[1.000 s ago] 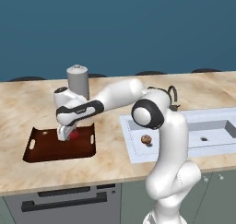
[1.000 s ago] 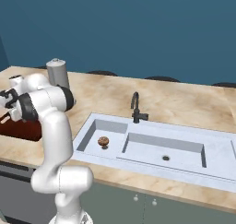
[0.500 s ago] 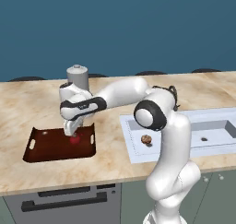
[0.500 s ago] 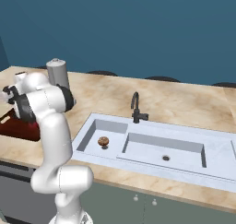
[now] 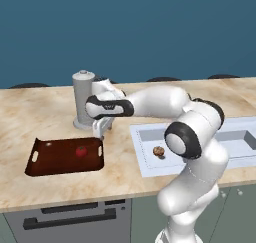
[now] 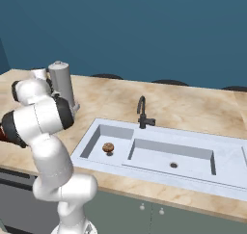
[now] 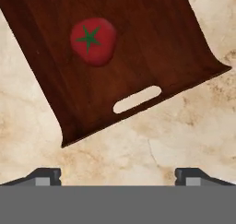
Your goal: Pick up all produce items and place them in the sink. Turn on the sink faucet to wash them. Then turn the sink off and put them in the tray.
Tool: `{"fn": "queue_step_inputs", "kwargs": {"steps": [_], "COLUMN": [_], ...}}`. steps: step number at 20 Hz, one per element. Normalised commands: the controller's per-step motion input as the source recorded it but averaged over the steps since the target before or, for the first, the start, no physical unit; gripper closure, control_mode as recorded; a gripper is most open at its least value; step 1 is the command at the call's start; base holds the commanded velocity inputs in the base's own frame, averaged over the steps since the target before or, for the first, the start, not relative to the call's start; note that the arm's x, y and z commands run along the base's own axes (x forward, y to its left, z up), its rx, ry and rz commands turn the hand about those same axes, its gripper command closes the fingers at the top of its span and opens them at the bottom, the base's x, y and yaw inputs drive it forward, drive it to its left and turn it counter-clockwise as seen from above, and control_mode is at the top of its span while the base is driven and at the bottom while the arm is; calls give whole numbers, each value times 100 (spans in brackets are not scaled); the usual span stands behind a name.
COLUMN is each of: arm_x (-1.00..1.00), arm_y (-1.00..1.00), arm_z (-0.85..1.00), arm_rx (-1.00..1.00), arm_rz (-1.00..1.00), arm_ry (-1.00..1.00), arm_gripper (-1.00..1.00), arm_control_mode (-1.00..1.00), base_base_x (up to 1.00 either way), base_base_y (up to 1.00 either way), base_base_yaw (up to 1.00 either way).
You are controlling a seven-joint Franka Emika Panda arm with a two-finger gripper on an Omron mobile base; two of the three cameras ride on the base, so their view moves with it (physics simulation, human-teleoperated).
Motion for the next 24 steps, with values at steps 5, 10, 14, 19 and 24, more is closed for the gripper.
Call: {"fn": "queue_step_inputs", "kwargs": {"steps": [5,10,14,19,24], "arm_x": [-59,-12,0,1,21], "arm_y": [-100,-100,-100,-85,-37], "arm_z": [32,12,0,-7,-43], "arm_rx": [11,5,0,0,-5], "arm_rz": [-22,-37,-39,-32,-20], "arm_ry": [0,3,5,4,5], "arm_gripper": [-100,-100,-100,-100,-100], "arm_control_mode": [-100,-100,-100,-100,-100], "base_base_x": [0,0,0,0,0], "base_base_y": [0,0,0,0,0], "base_base_yaw": [0,0,0,0,0]}}
